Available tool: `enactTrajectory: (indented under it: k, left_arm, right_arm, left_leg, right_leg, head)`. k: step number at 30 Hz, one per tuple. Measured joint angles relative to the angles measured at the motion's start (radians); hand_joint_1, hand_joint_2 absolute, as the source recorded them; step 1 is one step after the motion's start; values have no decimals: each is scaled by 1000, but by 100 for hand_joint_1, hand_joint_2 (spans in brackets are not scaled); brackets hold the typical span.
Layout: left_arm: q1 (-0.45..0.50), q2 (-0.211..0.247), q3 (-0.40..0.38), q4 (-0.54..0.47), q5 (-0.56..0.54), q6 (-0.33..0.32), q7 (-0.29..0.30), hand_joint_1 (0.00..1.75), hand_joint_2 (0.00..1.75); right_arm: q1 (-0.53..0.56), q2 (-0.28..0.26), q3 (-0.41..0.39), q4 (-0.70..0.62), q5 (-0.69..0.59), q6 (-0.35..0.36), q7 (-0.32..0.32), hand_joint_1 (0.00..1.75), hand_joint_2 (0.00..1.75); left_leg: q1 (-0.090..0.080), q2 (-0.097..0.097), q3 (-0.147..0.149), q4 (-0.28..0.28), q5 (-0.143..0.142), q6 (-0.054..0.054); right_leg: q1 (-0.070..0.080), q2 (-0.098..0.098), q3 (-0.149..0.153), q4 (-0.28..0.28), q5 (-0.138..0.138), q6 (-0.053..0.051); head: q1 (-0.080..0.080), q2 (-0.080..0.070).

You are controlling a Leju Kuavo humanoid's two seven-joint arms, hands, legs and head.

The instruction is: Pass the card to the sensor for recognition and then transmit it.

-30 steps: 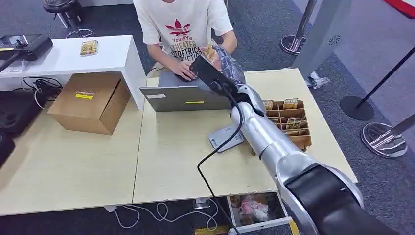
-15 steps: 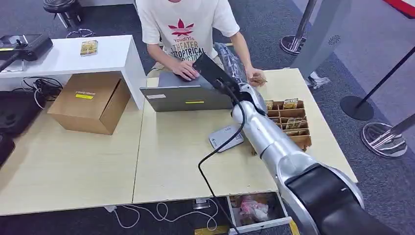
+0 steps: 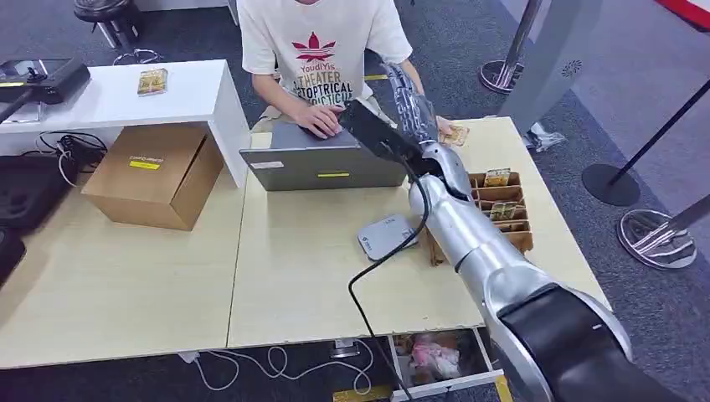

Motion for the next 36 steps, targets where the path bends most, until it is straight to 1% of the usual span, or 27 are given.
enactTrajectory:
  k: [4, 11, 16, 20, 24, 29, 33, 36]
  left_arm:
    - [0, 0, 3, 0, 7, 2, -10, 0, 0]
    - [4, 1, 10, 0, 7, 0, -18, 0, 0]
    - [8, 2, 12, 0, 6, -2, -18, 0, 0]
    - [11, 2, 16, 0, 2, -3, -20, 0, 0]
    - [13, 2, 16, 0, -3, -10, -31, 0, 0]
    - [13, 3, 16, 0, -20, -21, -39, 0, 0]
    - [12, 6, 16, 0, -22, -18, -27, 0, 0]
    - [12, 6, 16, 0, -20, -10, -21, 0, 0]
  right_arm:
    - [13, -17, 29, -15, 89, -37, 28, 0, 175]
    - [31, -54, 69, -42, 205, -80, 82, 0, 175]
    - [49, -74, 71, -62, 242, -84, 95, 0, 175]
    - [56, -88, 74, -73, 300, -82, 125, 0, 175]
    - [65, -119, 80, -84, 366, -59, 167, 0, 175]
    - [109, -177, 80, -118, 441, -20, 209, 0, 175]
    - [142, -210, 69, -149, 492, 26, 227, 0, 175]
    - [148, -221, 65, -166, 516, 57, 234, 0, 175]
  left_leg:
    - [0, 0, 0, 0, 0, 0]
    - [0, 0, 0, 0, 0, 0]
    - [0, 0, 0, 0, 0, 0]
    - [0, 0, 0, 0, 0, 0]
    - [0, 0, 0, 0, 0, 0]
    - [0, -1, 0, 0, 0, 0]
    - [0, 0, 0, 0, 0, 0]
    - [0, 0, 0, 0, 0, 0]
  right_leg:
    - [0, 0, 0, 0, 0, 0]
    - [0, 0, 0, 0, 0, 0]
    - [0, 0, 0, 0, 0, 0]
    - [0, 0, 0, 0, 0, 0]
    - [0, 0, 0, 0, 0, 0]
    - [0, 0, 0, 0, 0, 0]
    - [0, 0, 0, 0, 0, 0]
    - [0, 0, 0, 0, 0, 0]
  head:
    - [0, 0]
    - [0, 0]
    - [0, 0]
    - [0, 0]
    - [0, 0]
    - [0, 0]
    - [0, 0]
    - [0, 0]
